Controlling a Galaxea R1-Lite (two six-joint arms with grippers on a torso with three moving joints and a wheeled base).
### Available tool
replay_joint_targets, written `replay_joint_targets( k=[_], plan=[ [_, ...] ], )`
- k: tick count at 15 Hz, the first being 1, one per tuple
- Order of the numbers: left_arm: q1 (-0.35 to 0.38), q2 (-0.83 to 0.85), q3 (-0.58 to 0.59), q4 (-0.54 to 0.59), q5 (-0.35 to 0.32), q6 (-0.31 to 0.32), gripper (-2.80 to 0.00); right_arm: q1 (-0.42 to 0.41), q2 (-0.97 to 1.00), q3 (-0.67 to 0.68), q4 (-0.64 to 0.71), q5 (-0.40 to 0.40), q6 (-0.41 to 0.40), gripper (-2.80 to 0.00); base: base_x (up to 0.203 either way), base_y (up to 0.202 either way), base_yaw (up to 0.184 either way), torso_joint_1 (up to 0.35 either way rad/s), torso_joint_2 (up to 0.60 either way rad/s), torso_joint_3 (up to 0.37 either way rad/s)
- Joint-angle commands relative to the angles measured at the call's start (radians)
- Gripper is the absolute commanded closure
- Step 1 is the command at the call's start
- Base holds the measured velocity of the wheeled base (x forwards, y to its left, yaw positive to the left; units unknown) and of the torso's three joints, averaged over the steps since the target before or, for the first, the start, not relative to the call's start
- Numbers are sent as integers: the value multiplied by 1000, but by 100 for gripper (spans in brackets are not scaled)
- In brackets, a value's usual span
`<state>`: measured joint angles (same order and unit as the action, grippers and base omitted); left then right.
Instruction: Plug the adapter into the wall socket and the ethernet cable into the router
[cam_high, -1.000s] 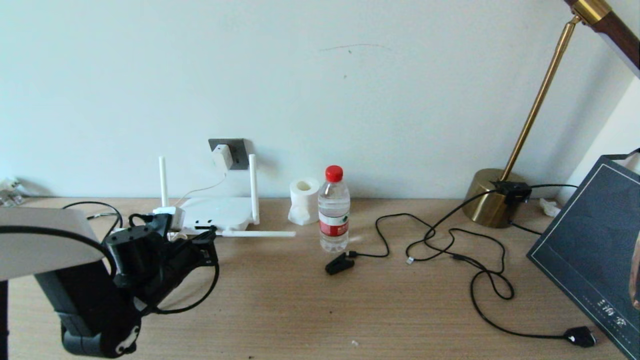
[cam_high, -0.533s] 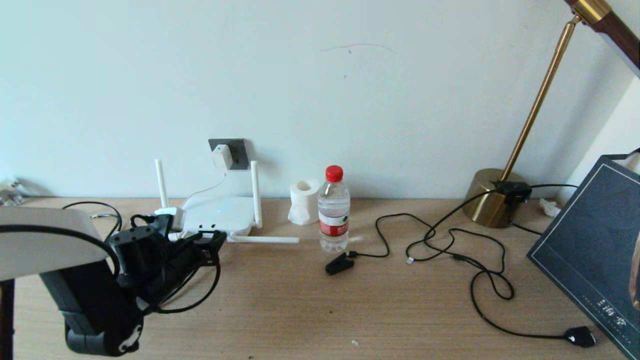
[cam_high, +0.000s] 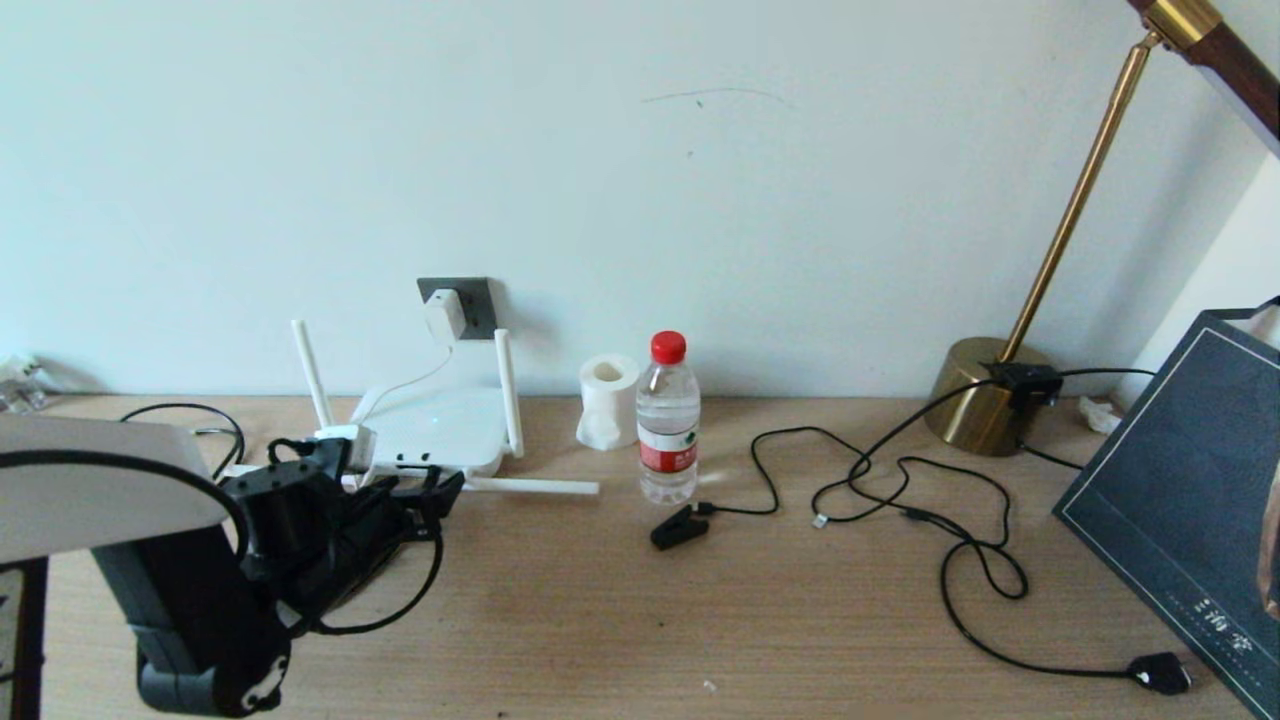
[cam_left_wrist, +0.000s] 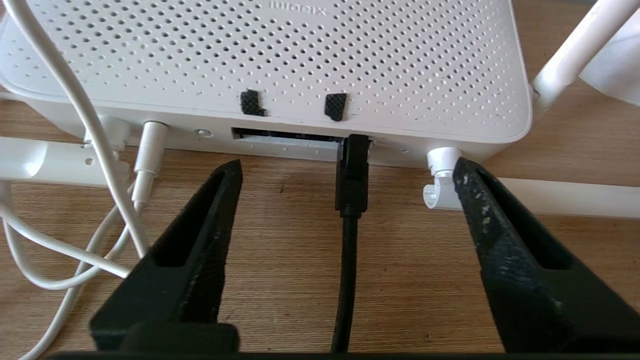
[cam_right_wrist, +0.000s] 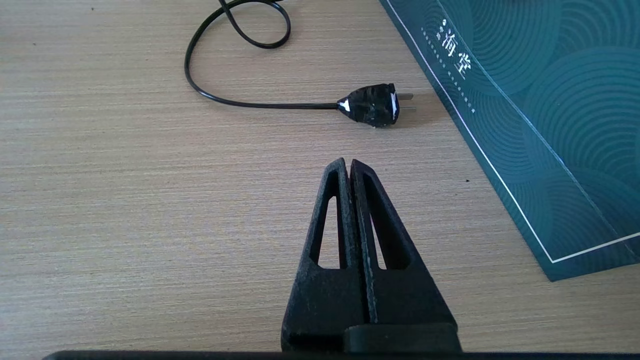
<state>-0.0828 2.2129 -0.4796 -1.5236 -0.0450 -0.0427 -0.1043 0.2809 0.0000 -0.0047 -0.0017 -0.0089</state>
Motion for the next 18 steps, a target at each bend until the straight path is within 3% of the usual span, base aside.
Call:
replay_joint_targets(
  k=[1, 6, 10, 11, 14, 18],
  plan=[
    [0, 5, 6, -6, -1, 0, -280, 0, 1, 0, -1, -1, 0, 0, 0, 0, 0, 0, 0, 0],
    [-1, -107, 67, -6, -3, -1, -280, 0, 1, 0, 0, 0, 0, 0, 0, 0, 0, 0, 0, 0],
    [-29, -438, 136, 27, -31, 6, -280, 0, 1, 0, 0, -1, 0, 0, 0, 0, 0, 0, 0, 0],
    [-36, -545, 143, 85, -36, 7, 0, 0, 1, 0, -1, 0, 0, 0, 0, 0, 0, 0, 0, 0],
    [-47, -888, 132, 392, -65, 9, 0, 0, 1, 0, 0, -1, 0, 0, 0, 0, 0, 0, 0, 0],
    [-55, -1298, 17, 1084, -91, 11, 0, 0, 1, 0, -1, 0, 0, 0, 0, 0, 0, 0, 0, 0]
  ],
)
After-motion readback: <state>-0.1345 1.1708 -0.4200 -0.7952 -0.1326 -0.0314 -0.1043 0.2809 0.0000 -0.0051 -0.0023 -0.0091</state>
